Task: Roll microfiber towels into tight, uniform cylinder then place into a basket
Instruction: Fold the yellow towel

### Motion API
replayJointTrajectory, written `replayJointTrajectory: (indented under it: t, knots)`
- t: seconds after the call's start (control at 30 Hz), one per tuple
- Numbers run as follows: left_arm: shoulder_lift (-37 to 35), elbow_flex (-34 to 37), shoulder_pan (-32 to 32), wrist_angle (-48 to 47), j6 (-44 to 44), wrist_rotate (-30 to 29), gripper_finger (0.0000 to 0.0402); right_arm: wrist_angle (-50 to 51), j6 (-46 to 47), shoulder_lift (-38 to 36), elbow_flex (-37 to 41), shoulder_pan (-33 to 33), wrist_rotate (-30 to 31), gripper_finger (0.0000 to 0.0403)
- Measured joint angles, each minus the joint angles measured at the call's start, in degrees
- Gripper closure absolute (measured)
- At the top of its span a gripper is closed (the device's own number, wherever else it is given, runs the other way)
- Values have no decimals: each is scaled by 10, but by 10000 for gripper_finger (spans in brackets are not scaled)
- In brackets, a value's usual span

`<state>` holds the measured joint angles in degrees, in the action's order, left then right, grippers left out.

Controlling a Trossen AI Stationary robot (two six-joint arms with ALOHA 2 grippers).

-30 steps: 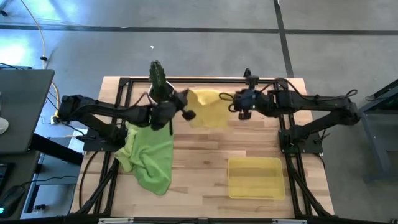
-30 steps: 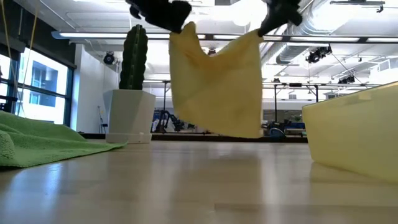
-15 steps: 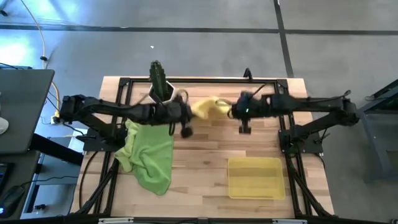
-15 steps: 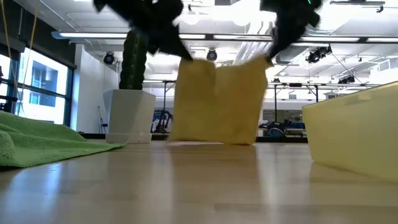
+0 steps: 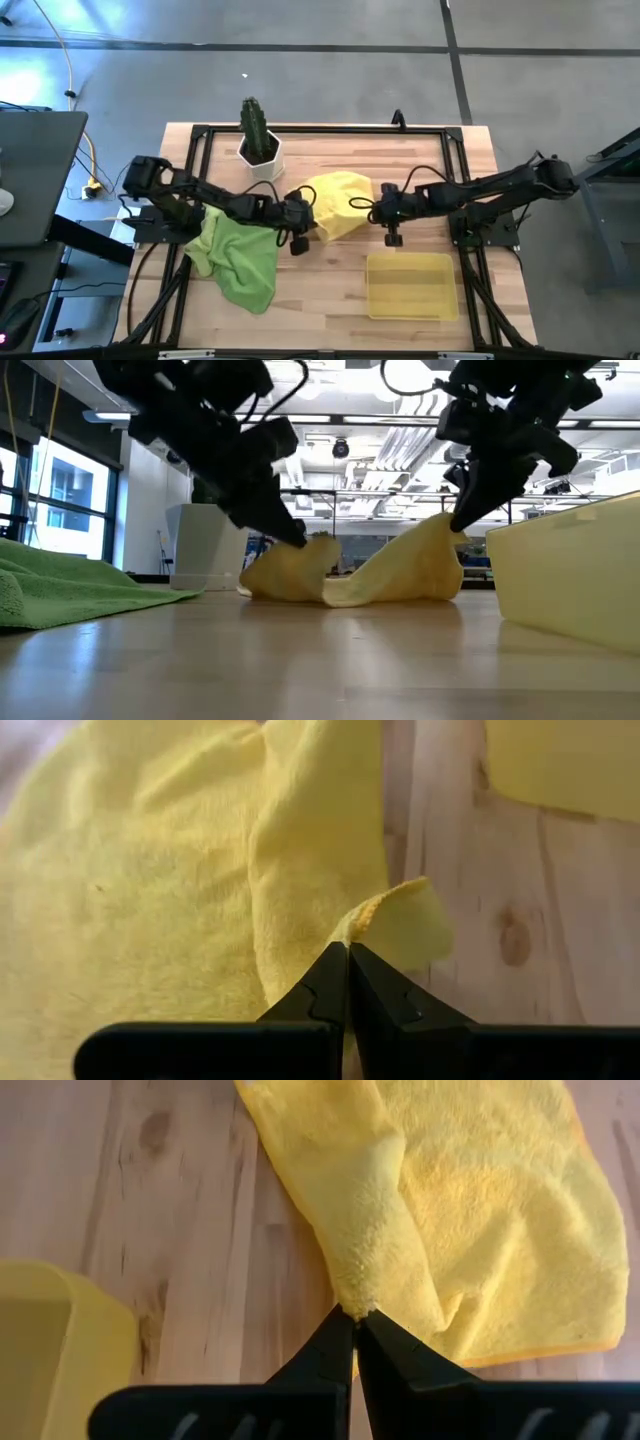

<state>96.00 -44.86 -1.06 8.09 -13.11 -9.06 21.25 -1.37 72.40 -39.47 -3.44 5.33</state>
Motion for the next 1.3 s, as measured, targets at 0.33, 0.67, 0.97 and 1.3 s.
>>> replayJointTrajectory:
  t: [0.33, 0.67, 0.97, 1.3]
  knots:
    - [10, -18, 29, -24, 10, 1, 355, -2, -1, 0, 3, -5, -1, 402]
    - [-24, -95, 63, -193, 187, 4, 288, 3, 0, 0, 3, -5, -3, 402]
    - [13, -95, 68, -170, 253, 79, 287, 2, -1, 0, 3, -5, -3, 402]
    - [80, -95, 66, -106, 212, 157, 288, -12, -1, 0, 3, -5, -3, 402]
